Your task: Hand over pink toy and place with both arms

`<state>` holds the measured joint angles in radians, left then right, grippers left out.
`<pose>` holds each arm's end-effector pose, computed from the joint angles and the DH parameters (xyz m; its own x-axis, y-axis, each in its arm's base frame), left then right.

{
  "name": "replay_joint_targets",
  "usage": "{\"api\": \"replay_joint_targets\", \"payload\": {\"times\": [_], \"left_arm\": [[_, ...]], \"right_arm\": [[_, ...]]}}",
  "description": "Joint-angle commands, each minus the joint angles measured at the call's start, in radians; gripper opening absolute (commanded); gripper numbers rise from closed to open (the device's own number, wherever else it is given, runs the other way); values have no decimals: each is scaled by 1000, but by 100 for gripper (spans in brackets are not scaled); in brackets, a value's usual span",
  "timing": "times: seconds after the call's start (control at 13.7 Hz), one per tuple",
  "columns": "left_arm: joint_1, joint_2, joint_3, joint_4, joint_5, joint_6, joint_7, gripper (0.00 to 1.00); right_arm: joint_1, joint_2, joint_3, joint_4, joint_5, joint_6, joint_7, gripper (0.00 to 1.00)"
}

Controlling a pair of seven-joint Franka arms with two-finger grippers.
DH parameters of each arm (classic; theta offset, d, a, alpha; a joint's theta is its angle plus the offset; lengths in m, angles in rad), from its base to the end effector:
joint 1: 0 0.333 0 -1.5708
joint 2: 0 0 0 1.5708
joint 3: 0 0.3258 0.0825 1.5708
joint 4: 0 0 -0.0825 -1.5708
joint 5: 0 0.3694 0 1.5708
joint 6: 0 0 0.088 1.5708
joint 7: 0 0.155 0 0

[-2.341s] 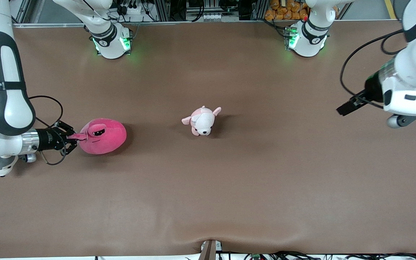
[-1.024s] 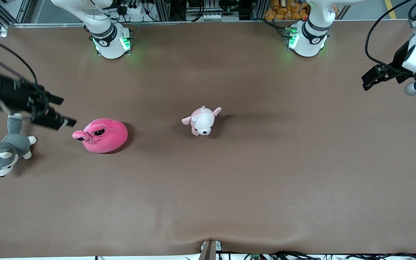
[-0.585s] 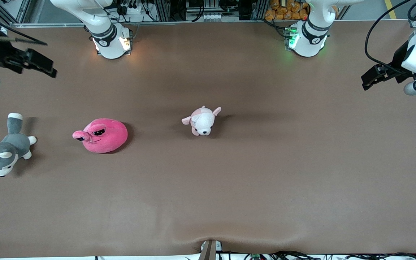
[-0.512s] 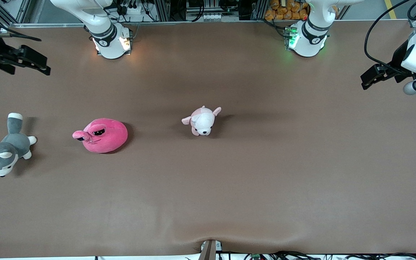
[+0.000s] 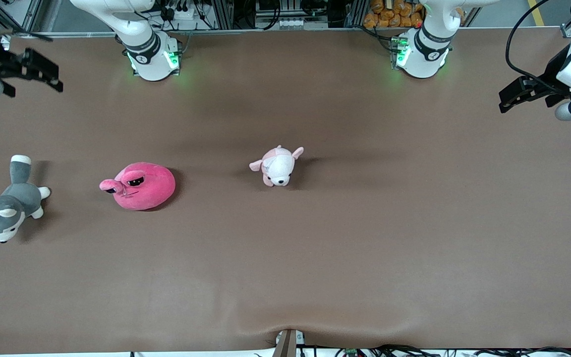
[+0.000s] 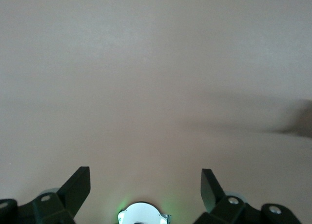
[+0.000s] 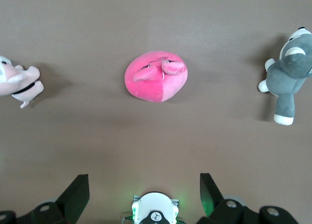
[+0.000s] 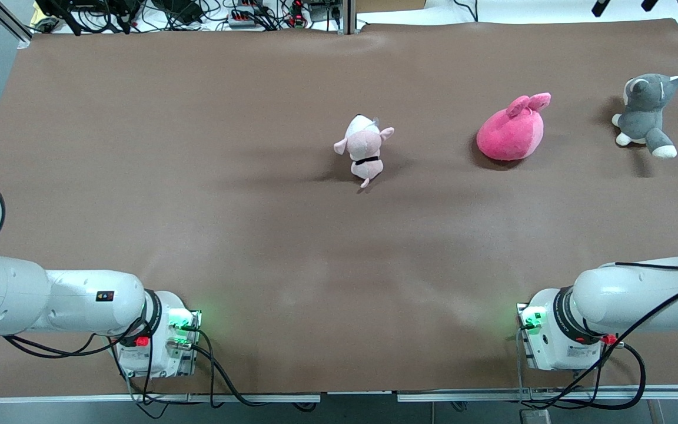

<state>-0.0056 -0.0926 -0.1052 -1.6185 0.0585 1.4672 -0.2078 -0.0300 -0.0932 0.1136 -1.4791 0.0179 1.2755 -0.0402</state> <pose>0.4940 -0.0478 0.6042 0.9937 0.1035 -0.0436 0.0999 -0.9919 -0.0788 0.4682 0.0455 0.6500 0.9858 0.1265 -0.1104 0.1260 -0.9920 -0.0115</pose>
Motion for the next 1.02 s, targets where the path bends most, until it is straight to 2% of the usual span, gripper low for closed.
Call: {"api": "replay_joint_targets", "payload": {"times": [0.0,0.22,0.73,0.95], "left_arm": [[3,-16,1,0,-22,-16,19,100],[3,-16,1,0,-22,-16,21,100],[4,-15,2,0,-22,-18,25,100],[9,-6,2,35,-8,-22,21,100]], "right_arm": [[-13,-40,8,-43,-16,31,-32,100],[-33,3,5,17,-18,31,-35,100],[-33,10,9,22,-13,31,-47,100],[-34,10,8,23,-12,30,-49,100]]}}
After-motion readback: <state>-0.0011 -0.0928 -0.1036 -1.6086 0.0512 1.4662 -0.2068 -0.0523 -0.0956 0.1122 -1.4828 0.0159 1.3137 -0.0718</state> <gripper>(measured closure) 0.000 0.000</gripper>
